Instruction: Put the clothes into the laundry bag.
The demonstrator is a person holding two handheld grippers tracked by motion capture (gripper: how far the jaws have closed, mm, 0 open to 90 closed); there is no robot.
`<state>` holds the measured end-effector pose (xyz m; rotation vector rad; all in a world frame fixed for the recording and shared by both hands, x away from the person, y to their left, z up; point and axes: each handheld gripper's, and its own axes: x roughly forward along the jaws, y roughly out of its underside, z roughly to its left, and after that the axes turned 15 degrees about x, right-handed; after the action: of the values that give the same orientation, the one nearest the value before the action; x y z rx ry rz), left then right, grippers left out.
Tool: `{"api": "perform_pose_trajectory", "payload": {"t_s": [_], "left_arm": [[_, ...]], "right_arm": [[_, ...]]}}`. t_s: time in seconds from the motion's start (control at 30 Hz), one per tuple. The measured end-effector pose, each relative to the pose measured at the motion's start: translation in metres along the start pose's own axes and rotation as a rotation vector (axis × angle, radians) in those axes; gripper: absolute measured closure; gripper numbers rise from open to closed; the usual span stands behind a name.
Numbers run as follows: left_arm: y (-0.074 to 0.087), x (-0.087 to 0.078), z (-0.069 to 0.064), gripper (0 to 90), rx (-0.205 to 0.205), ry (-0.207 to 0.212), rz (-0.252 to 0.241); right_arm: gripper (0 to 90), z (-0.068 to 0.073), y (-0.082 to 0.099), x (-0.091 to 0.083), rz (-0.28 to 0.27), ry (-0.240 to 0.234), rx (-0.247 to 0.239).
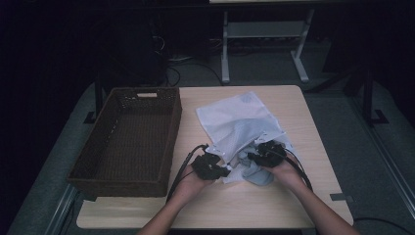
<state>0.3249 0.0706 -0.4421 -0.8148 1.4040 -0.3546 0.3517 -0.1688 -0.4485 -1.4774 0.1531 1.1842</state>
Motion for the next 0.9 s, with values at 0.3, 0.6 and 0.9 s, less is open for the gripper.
{"api": "perform_pose_trajectory", "payload": {"t_s": [0.3, 0.6, 0.9], "left_arm": [[0.001, 0.001, 0.001, 89.1, -0.002, -0.002, -0.002], [0.0, 0.001, 0.0, 89.0, 0.003, -0.002, 0.005], [0.0, 0.002, 0.0, 89.0, 0.004, -0.003, 0.004]], "right_arm": [[46.8, 0.013, 0.004, -0.032, 0.0, -0.084, -0.062], [37.9, 0.008, 0.036, -0.067, 0.065, -0.06, -0.066], [33.4, 0.007, 0.06, -0.047, 0.158, -0.043, -0.051]]}}
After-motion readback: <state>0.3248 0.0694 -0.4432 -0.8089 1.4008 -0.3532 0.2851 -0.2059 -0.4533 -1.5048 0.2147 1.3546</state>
